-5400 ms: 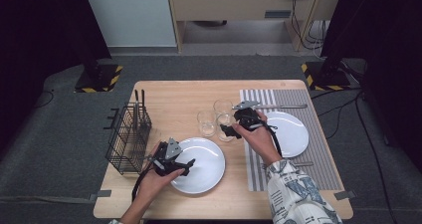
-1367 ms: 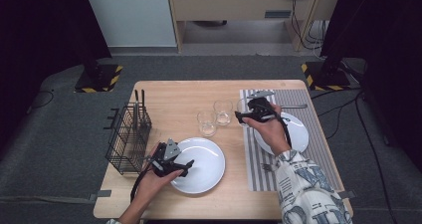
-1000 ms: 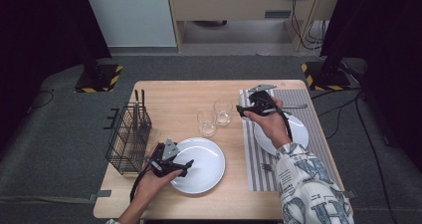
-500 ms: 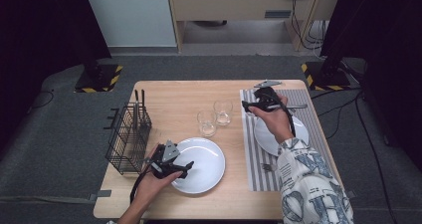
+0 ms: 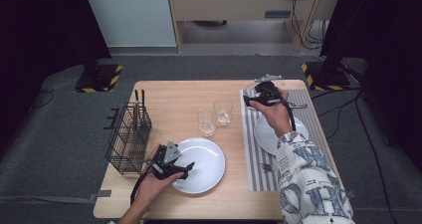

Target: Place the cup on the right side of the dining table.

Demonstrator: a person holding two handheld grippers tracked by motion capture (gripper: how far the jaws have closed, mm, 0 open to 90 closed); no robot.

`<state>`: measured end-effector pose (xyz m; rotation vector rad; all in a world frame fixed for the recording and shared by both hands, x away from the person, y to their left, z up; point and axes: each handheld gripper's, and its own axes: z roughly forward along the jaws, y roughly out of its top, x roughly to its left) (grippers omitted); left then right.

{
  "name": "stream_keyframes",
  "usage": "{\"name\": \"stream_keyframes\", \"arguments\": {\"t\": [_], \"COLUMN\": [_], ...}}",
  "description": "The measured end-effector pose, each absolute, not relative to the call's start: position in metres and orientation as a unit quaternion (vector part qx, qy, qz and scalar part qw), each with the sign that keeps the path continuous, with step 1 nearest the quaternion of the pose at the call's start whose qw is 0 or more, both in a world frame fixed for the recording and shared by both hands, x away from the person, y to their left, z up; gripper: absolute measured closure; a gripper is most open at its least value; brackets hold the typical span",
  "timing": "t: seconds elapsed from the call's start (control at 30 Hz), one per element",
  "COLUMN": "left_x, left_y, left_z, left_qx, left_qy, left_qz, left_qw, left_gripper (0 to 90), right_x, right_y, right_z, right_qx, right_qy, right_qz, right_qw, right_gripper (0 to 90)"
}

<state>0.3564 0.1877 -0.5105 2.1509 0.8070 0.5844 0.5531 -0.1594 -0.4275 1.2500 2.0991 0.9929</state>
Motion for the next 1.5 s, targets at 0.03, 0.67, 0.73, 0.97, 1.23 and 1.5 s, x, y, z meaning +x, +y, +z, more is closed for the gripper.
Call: {"name": "stream_keyframes", "arguments": {"t": [0.03,0.67,0.73,0.97,1.23,1.5], "left_x": [0.356,0.351,0.351,0.351,0.351,0.351], "left_y": [0.188,0.186,0.186,0.184,0.184,0.184], "left_z": [-0.511,-0.51,-0.511,-0.512,-0.512,-0.512], "left_qx": [0.84,0.841,0.841,0.845,0.845,0.847], "left_qy": [0.316,0.314,0.315,0.311,0.31,0.309], "left_qz": [0.229,0.233,0.233,0.232,0.231,0.23], "left_qw": [0.376,0.374,0.374,0.369,0.368,0.367], "left_gripper": [9.6,9.7,9.7,9.7,9.7,9.8], "right_x": [0.555,0.566,0.566,0.568,0.564,0.565], "right_y": [-0.159,-0.152,-0.152,-0.153,-0.152,-0.152], "right_z": [-0.429,-0.441,-0.442,-0.446,-0.453,-0.461], "right_qx": [0.46,0.465,0.465,0.466,0.463,0.466], "right_qy": [0.771,0.77,0.77,0.774,0.777,0.778], "right_qz": [0.364,0.36,0.36,0.352,0.353,0.353], "right_qw": [0.249,0.248,0.248,0.245,0.237,0.23], "right_gripper": [19.6,19.6,19.6,19.6,19.6,19.6]}}
